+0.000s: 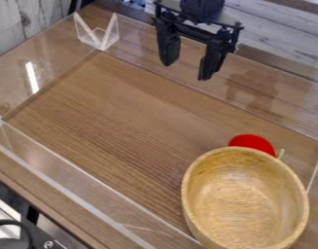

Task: Move the red object to the left side of the table

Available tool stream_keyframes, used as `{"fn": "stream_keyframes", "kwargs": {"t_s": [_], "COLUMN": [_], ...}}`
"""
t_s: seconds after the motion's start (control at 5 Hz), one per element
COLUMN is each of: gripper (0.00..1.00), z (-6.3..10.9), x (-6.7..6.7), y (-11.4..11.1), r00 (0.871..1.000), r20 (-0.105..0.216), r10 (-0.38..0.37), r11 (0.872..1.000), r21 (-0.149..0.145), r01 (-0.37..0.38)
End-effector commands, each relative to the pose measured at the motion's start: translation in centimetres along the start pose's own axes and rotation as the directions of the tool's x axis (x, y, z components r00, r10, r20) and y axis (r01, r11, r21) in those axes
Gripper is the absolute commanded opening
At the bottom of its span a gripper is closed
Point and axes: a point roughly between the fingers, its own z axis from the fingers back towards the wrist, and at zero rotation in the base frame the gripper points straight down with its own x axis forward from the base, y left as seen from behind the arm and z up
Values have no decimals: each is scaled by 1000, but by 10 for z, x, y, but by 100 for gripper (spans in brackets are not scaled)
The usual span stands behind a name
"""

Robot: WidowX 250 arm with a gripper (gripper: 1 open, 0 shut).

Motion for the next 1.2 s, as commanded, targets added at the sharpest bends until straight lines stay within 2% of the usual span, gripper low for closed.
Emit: {"fn": "stream_keyframes", "kwargs": {"t_s": [0.0, 0.2, 0.4, 0.6, 1.0], "gripper": [100, 100, 100, 100, 100], "z": [-18, -28, -28, -24, -52], "x": [4, 7, 13, 13, 22], "y": [-10, -41, -71, -88, -100], "r00": [999, 975, 923, 868, 907], "r20": [-30, -25, -10, 10, 47], "r10": [-40, -219, -385, -497, -418], "r11": [999, 975, 923, 868, 907], "r21": [-7, -22, -27, -26, -34], "r01": [40, 219, 385, 497, 419]}}
